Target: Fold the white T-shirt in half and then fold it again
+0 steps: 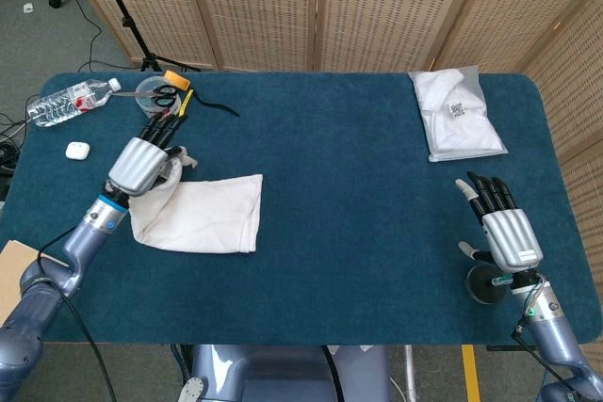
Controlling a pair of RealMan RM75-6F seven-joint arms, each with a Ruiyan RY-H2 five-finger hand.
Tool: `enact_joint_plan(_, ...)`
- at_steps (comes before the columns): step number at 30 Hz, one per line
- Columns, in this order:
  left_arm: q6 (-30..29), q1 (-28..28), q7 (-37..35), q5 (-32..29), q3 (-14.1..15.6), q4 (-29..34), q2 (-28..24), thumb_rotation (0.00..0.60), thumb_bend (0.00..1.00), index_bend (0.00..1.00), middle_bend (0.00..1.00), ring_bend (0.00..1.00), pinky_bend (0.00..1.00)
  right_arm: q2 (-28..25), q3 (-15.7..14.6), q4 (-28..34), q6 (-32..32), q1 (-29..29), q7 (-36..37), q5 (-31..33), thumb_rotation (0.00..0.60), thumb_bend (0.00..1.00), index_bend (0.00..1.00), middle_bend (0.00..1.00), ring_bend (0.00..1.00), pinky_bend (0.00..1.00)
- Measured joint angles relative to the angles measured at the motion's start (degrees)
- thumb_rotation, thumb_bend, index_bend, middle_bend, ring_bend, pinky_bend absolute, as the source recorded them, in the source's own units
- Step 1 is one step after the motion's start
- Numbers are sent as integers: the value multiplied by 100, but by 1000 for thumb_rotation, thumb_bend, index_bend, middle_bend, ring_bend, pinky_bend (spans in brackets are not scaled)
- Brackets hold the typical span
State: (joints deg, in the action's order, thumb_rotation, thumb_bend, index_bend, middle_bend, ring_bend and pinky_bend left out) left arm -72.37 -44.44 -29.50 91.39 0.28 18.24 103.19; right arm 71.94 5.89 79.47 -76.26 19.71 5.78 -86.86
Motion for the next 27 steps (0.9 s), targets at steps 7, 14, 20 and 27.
enact_joint_plan(7,257,-389,725,89,3,187,448,600,644,725,0,0,0,-59,12,41,-50,-19,96,-19,600,156,0,0,0,0)
enact_joint_plan(14,287,-507,997,217,96,371,750,600,643,725,0,0,0,-107,20,64,-98,-39,173,-34,600,156,0,0,0,0)
enact_joint_plan(20,252,-504,1169,297,173,450,841,600,576,726,0,0,0,-121,17,74,-102,-37,196,-57,600,156,0,0,0,0)
enact_joint_plan(27,674,-521,1598,38,-18,740,1010,600,239,0,0,0,0,-133,12,98,-123,-48,187,-68,600,156,0,0,0,0)
